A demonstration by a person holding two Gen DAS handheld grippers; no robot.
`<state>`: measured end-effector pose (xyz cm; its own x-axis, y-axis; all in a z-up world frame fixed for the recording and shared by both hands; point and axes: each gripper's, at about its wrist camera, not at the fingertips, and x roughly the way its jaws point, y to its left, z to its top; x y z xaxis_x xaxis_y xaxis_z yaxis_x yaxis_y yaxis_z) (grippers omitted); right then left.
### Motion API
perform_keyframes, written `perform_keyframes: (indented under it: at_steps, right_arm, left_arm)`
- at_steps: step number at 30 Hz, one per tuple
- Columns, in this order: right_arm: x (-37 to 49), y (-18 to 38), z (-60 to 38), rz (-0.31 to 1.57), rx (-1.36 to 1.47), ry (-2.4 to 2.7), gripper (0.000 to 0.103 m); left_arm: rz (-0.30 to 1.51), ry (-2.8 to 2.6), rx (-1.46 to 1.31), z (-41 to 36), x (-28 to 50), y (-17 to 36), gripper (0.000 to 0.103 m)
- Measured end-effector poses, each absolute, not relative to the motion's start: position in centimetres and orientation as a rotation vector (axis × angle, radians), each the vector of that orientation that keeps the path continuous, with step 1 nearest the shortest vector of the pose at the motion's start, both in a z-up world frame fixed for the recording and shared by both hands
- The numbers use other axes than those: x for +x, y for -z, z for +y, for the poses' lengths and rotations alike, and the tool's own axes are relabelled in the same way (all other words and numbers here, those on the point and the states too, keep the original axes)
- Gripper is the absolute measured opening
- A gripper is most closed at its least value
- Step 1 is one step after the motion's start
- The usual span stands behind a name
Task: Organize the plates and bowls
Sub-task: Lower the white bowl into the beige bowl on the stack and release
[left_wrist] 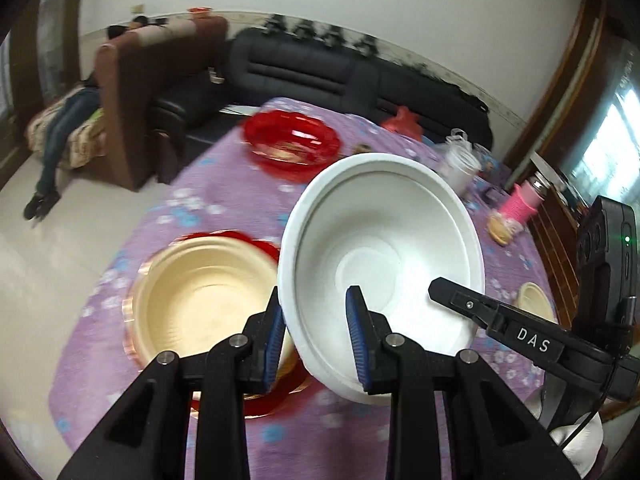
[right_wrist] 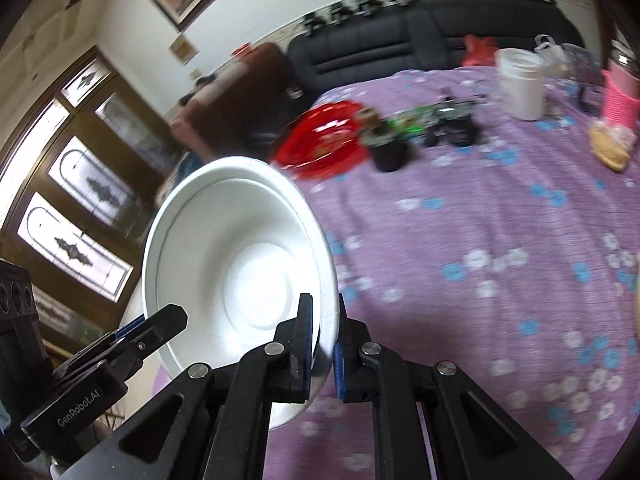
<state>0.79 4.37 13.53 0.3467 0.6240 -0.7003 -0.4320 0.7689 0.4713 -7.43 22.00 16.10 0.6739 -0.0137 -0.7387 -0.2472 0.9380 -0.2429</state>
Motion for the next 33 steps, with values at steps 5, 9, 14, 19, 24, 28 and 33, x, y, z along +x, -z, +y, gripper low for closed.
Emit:
perform_keyframes:
  at_steps: [5,9,14,19,24,28,33]
  right_arm:
    - [-0.8,-12.6,10.0,1.011,0.142,-0.749,0.01]
    - [-1.1,-11.3,12.5,1.034,0.109,-0.76,0.011]
    - [-1.1,-9.7,14.5,1.068,0.081,-0.757,0.011]
    - [-0.2,-8.4,15.0,1.107,0.086,-0.75,0.011]
    - [0.3,-7.9,15.4,1.127,0.086,-0.743,0.011]
    - [-0.2,-8.2,16.3,1.083,0.022,-0.737,0.012]
    - [-1.0,-8.8,17.4,1.024,-0.058,-0.73,0.015]
  left_arm:
    - [0.812,-0.219,-0.377,26.3,-9.9,-15.0,0.029]
    - [0.827,-0.269,-0.394,28.6,-10.6,-13.3,0.029]
    - [0.856,-0.284,-0.437,30.5,-10.7,-11.5,0.029]
    - [0.89,-0.282,-0.461,31.1,-10.4,-10.2,0.029]
    - [0.892,-0.283,-0.474,31.6,-10.4,-10.0,0.029]
    - [0.895,-0.286,-0.495,32.1,-10.6,-9.8,0.03]
    - [0.869,-0.295,-0.497,32.4,-11.2,-10.3,0.036]
